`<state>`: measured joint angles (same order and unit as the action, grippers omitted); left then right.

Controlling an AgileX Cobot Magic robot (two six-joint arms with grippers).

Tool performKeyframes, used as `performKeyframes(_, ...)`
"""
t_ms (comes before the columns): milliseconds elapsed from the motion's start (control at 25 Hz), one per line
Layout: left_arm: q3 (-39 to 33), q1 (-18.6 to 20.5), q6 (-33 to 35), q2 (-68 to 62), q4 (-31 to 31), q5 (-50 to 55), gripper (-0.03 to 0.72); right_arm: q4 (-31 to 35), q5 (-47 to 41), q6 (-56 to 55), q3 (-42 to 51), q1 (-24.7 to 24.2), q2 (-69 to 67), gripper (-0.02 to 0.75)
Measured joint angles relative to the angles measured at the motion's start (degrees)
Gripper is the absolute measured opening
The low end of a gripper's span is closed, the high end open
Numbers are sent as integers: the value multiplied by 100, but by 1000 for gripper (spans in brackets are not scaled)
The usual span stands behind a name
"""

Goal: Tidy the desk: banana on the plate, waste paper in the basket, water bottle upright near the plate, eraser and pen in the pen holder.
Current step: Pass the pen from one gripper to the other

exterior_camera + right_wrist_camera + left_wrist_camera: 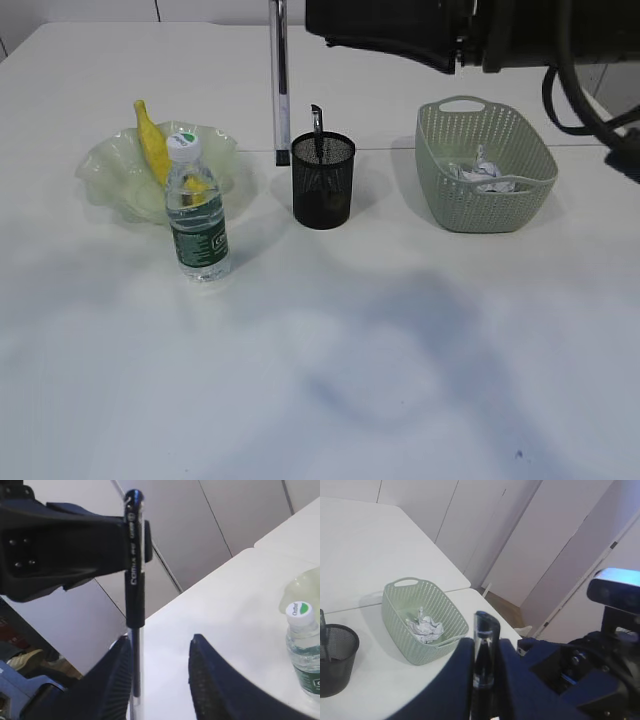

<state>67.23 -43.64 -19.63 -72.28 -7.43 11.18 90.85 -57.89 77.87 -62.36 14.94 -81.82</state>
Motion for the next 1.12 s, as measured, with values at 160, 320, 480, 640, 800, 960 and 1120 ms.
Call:
performKeyframes(160, 0, 0, 0, 0, 0, -8, 61, 179, -50, -3, 0, 0, -148, 284)
performKeyframes(320, 0, 0, 0, 0, 0, -8, 61, 215, -147, -12, 0, 168, -228, 284)
performKeyframes(480, 0, 0, 0, 0, 0, -13, 61, 232, -134, 7, 0, 437, -232, 284)
performKeyframes(640, 0, 0, 0, 0, 0, -2, 61, 236, -82, 31, 0, 511, -232, 284)
performKeyframes(800, 0, 0, 0, 0, 0, 20, 61, 414, -49, 62, 0, 511, -232, 284)
performKeyframes(960, 0, 0, 0, 0, 0, 20, 61, 533, 22, 96, 0, 511, -232, 284)
performKeyframes(1120, 0, 0, 0, 0, 0, 20, 61, 638, 44, 96, 0, 511, -232, 284)
